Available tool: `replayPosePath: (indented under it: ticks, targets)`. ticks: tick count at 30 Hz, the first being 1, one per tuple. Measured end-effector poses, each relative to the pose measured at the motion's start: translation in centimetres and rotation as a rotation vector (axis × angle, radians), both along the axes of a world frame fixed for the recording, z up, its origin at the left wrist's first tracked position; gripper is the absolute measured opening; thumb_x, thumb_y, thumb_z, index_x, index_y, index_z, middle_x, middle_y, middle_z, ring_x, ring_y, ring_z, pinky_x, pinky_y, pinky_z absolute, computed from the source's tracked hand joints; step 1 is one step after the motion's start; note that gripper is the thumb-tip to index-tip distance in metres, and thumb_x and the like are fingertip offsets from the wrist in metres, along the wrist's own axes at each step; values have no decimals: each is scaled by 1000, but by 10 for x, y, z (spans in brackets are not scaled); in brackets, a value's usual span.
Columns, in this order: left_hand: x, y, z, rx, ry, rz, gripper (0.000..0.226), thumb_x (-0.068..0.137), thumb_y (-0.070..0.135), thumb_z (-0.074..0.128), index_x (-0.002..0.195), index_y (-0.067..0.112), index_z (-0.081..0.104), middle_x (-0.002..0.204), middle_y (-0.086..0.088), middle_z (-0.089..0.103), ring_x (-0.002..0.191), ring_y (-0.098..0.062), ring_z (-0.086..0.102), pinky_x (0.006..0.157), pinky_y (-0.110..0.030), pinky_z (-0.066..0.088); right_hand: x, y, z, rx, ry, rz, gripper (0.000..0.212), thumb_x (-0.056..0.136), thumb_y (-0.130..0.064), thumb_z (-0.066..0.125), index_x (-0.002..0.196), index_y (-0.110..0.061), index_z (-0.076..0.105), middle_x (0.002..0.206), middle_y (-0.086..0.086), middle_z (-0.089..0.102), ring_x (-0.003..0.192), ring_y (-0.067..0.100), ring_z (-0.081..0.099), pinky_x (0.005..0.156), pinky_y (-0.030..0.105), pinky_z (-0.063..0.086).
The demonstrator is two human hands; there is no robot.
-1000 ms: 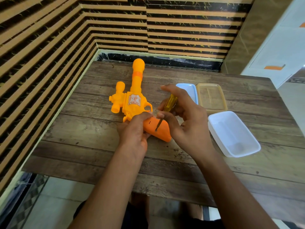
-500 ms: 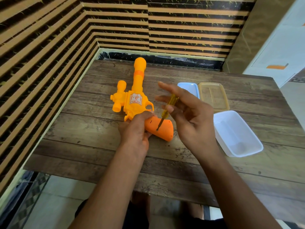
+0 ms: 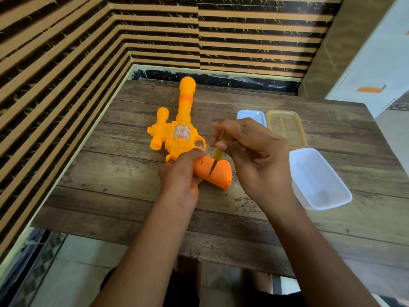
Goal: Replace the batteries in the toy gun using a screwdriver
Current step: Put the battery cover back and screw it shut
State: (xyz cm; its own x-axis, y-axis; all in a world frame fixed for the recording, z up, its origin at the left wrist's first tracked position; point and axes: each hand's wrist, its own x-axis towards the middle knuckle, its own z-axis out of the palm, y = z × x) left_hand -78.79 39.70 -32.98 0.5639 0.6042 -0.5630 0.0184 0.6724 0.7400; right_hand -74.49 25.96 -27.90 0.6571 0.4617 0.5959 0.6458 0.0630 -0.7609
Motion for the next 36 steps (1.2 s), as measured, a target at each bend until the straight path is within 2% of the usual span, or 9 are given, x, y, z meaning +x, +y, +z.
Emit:
replayPosePath:
  ticks: [4, 8, 13, 15, 20, 25, 28, 33, 36]
  targets:
    - [-1, 1, -3, -1, 1, 3, 52, 78, 0, 79, 128, 8, 69, 121, -17, 76, 95, -27, 76, 68, -41, 64, 0, -1, 1, 13, -21, -21, 20, 95, -1, 72, 115, -1, 76, 101, 6, 73, 99, 14, 71, 83, 28, 54]
    - [0, 1, -3, -10, 8, 3, 53, 78, 0, 80, 129, 9, 69, 121, -17, 76, 104, -32, 76, 66, -41, 63, 0, -4, 4, -2, 60, 87, 34, 93, 17, 61, 121, 2, 72, 118, 10, 75, 115, 17, 71, 96, 38, 58]
    - [-1, 1, -2, -3, 11, 3, 52, 78, -1, 80, 128, 8, 69, 119, -16, 77, 108, -33, 76, 76, -50, 66, 3, -2, 3, -43, 42, 3, 26, 89, 3, 76, 114, -6, 77, 93, 3, 71, 82, 6, 66, 68, 27, 52]
    - [-2, 0, -1, -5, -2, -6, 51, 79, 0, 80, 128, 8, 69, 119, -15, 77, 106, -31, 76, 80, -51, 65, 3, -2, 3, -50, 31, -6, 22, 90, -5, 78, 112, -7, 77, 90, -2, 66, 78, 4, 61, 68, 19, 44]
    - [0, -1, 1, 7, -13, -15, 74, 58, 10, 83, 130, 6, 68, 120, -17, 76, 106, -33, 76, 76, -48, 65, 3, -4, 5, -31, 78, 110, 22, 96, 5, 65, 115, -2, 74, 108, 6, 76, 104, 20, 73, 86, 48, 58]
    - [0, 1, -1, 34, 10, -20, 68, 63, 11, 84, 129, 8, 69, 119, -13, 77, 107, -30, 76, 80, -52, 65, 4, -1, 2, -49, 8, -63, 25, 91, -1, 76, 115, -7, 77, 91, 3, 71, 86, 7, 68, 74, 20, 52]
    - [0, 2, -3, 12, 10, -6, 51, 77, 1, 80, 127, 8, 70, 118, -17, 77, 105, -32, 76, 77, -49, 65, 3, -1, 3, -42, -12, -53, 24, 94, -8, 74, 118, -7, 75, 93, 0, 68, 87, 10, 67, 75, 25, 53]
    - [0, 0, 0, 23, 1, -25, 71, 61, 10, 86, 130, 6, 69, 121, -17, 76, 106, -34, 76, 73, -46, 65, 5, -4, 4, -71, 67, 36, 34, 91, 13, 65, 117, -8, 73, 108, 3, 73, 100, 18, 73, 80, 42, 61]
    - [1, 2, -4, 10, 20, 0, 52, 77, 1, 80, 128, 6, 69, 119, -17, 76, 86, -24, 76, 64, -40, 64, 7, -2, 3, -78, 24, -76, 27, 88, 2, 77, 113, -8, 77, 93, 4, 69, 85, 10, 67, 67, 29, 55]
